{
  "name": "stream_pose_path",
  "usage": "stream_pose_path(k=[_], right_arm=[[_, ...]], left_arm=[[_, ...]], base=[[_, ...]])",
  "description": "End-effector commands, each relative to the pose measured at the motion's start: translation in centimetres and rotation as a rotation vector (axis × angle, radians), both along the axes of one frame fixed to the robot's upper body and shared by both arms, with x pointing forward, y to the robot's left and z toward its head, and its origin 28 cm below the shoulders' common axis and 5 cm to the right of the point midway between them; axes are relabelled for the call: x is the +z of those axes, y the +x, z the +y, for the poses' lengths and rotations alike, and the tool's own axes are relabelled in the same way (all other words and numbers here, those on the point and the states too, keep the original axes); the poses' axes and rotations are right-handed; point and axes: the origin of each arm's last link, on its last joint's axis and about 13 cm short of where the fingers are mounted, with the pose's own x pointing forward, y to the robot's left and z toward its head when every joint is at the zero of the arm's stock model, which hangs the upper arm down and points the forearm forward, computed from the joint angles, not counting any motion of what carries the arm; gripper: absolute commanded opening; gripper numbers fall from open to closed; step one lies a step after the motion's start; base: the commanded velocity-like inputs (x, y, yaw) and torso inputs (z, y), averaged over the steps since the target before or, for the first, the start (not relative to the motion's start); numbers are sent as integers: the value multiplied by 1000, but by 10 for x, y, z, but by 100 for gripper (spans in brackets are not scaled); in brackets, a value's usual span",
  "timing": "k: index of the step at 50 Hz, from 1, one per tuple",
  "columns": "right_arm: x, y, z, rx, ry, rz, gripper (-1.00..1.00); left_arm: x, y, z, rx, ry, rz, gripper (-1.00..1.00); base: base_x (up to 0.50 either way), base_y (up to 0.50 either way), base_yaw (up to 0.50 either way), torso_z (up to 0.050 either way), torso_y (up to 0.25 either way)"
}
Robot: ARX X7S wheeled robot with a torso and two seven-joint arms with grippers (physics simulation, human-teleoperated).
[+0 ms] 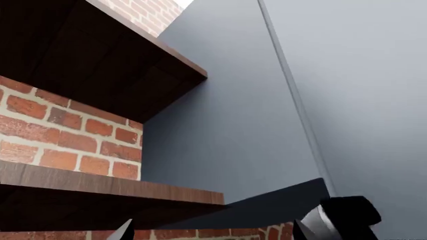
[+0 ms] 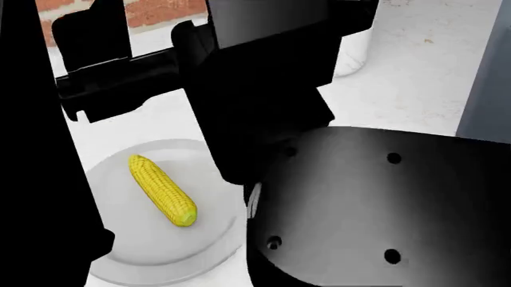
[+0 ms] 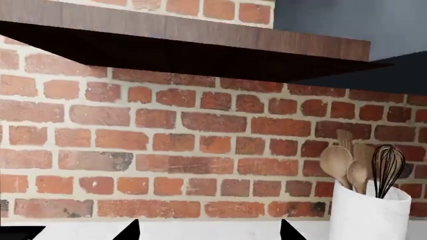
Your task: Pick the corn from the oven and place it on the plate on the counter.
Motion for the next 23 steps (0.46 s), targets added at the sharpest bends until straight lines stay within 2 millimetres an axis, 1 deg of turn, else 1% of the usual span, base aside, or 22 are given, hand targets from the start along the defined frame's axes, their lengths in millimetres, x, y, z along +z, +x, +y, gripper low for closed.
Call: stream_pose_path(k=[1, 2, 3, 4, 6, 9, 10, 12, 14, 16, 20, 23], right_arm=[[27, -64, -20, -168, 101, -410, 100], [27, -73, -21, -179, 104, -460, 100], [26, -79, -22, -184, 95, -467, 100], [24, -89, -23, -191, 104, -501, 100], [18, -100, -24, -215, 111, -530, 100], [11, -106, -26, -240, 111, -550, 100], [6, -107, -27, -251, 115, -540, 100], [2, -105, -26, -242, 107, -532, 100], [-5, -100, -29, -254, 98, -509, 100], [-19, -94, -31, -240, 79, -469, 100], [-39, -86, -40, -264, 110, -470, 100], [-44, -86, -50, -293, 121, -477, 100]], left_arm=[[11, -4, 1, 4, 30, 2, 100], [13, -5, 1, 4, 32, -1, 100], [14, -6, 2, 1, 27, 1, 100], [15, -6, 1, 4, 35, -3, 100], [15, -6, 2, 6, 35, -3, 100], [17, -7, 1, 4, 35, -8, 100], [17, -7, 1, 4, 35, -7, 100], [17, -7, 1, 4, 35, -5, 100], [17, -7, 1, 5, 34, -7, 100], [17, -7, 0, 1, 35, -5, 100], [15, -6, -1, 3, 31, -4, 100], [13, -5, 0, 6, 27, 1, 100]], base=[[0, 0, 0, 0, 0], [0, 0, 0, 0, 0], [0, 0, 0, 0, 0], [0, 0, 0, 0, 0], [0, 0, 0, 0, 0], [0, 0, 0, 0, 0], [0, 0, 0, 0, 0], [0, 0, 0, 0, 0], [0, 0, 0, 0, 0], [0, 0, 0, 0, 0], [0, 0, 0, 0, 0], [0, 0, 0, 0, 0]])
